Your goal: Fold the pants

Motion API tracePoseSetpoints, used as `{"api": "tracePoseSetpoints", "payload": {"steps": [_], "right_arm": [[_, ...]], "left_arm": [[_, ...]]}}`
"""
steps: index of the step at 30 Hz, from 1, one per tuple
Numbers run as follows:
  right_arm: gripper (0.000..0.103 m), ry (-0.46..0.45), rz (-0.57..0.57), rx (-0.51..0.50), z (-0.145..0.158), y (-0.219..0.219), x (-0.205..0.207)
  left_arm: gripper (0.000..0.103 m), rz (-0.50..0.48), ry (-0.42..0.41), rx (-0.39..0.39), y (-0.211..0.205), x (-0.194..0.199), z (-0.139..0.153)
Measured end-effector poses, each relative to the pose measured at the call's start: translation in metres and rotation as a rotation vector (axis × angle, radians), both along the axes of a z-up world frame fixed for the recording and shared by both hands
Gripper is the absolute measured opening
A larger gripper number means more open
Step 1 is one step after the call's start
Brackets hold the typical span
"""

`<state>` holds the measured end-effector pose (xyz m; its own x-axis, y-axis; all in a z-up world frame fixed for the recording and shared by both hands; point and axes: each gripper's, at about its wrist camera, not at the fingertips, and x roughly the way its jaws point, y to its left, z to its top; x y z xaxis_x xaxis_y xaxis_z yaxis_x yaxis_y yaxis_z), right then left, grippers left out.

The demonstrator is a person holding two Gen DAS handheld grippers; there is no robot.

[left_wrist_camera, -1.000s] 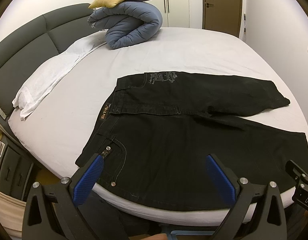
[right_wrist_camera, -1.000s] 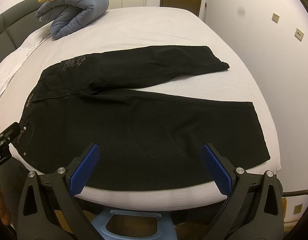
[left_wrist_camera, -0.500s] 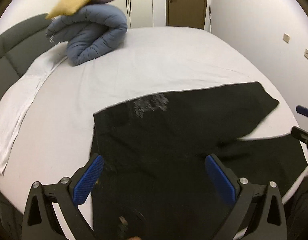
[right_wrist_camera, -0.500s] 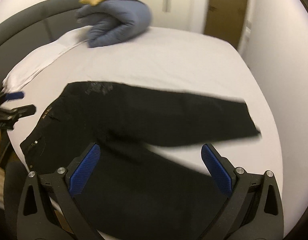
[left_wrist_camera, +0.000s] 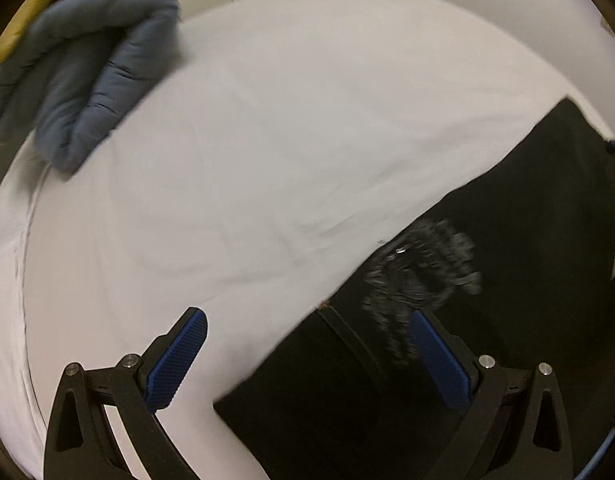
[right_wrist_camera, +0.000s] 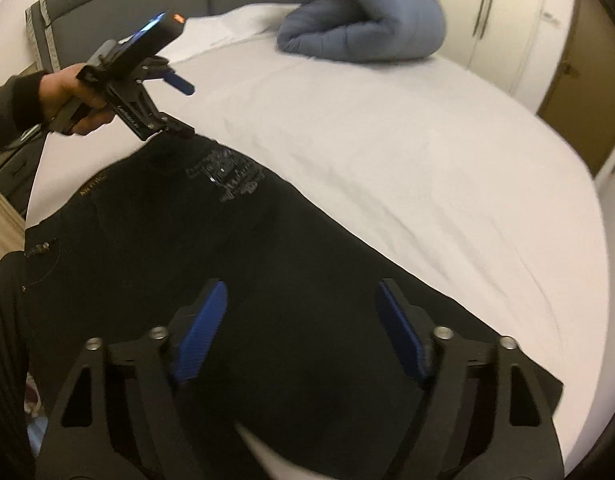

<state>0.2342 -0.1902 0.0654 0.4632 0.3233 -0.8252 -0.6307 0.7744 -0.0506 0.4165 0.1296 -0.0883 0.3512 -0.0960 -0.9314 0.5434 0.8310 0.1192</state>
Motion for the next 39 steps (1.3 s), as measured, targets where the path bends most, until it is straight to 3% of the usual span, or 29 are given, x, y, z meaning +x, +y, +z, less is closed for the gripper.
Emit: {"api": "tracePoseSetpoints", "payload": {"steps": [4,9,11,14,16,17,20,27,31,35,36,37,39], "right_arm": [[0.066,0.042,0.036,0.024,-0.02,-0.001,0.037],[0.066,0.093,0.056,0.073,-0.034,0.011,0.07],[0.06,0.112,0.077,0.07,-0.04,0.026,0.084],[0.046,0.147,0.117,0.041,-0.051,0.037,0.088],[0.036,0.159,0.148,0.013,-0.056,0.054,0.094],[0.035,0.165,0.16,-0.003,-0.058,0.063,0.101],[0.035,0.177,0.177,-0.028,-0.062,0.085,0.113],[0.035,0.189,0.214,-0.058,-0.055,0.105,0.132],[0.035,0.199,0.248,-0.077,-0.052,0.116,0.135],[0.035,0.229,0.266,-0.158,-0.064,0.126,0.132],[0.03,0.237,0.261,-0.166,-0.067,0.128,0.135],[0.017,0.241,0.25,-0.163,-0.068,0.127,0.135],[0.008,0.243,0.231,-0.128,-0.063,0.126,0.133]], "left_arm": [[0.103,-0.043,0.065,0.099,0.001,0.02,-0.038],[0.102,-0.042,0.14,0.04,0.011,0.025,-0.061],[0.096,-0.04,0.149,0.014,0.015,0.025,-0.064],[0.067,-0.054,0.168,-0.032,0.015,0.017,-0.059],[0.019,-0.08,0.169,-0.058,0.011,0.004,-0.049],[0.014,-0.087,0.161,-0.055,0.009,-0.001,-0.045],[0.01,-0.124,0.063,-0.018,0.008,-0.029,-0.031],[0.009,-0.144,-0.119,-0.076,0.019,-0.096,0.007],[0.009,-0.165,-0.169,-0.064,0.012,-0.115,0.016],[0.009,-0.161,-0.179,-0.07,0.015,-0.116,0.017],[0.009,-0.158,-0.18,-0.07,0.011,-0.109,0.017],[0.009,-0.154,-0.178,-0.074,0.007,-0.108,0.018],[0.009,-0.149,-0.182,-0.076,0.004,-0.103,0.017]]}}
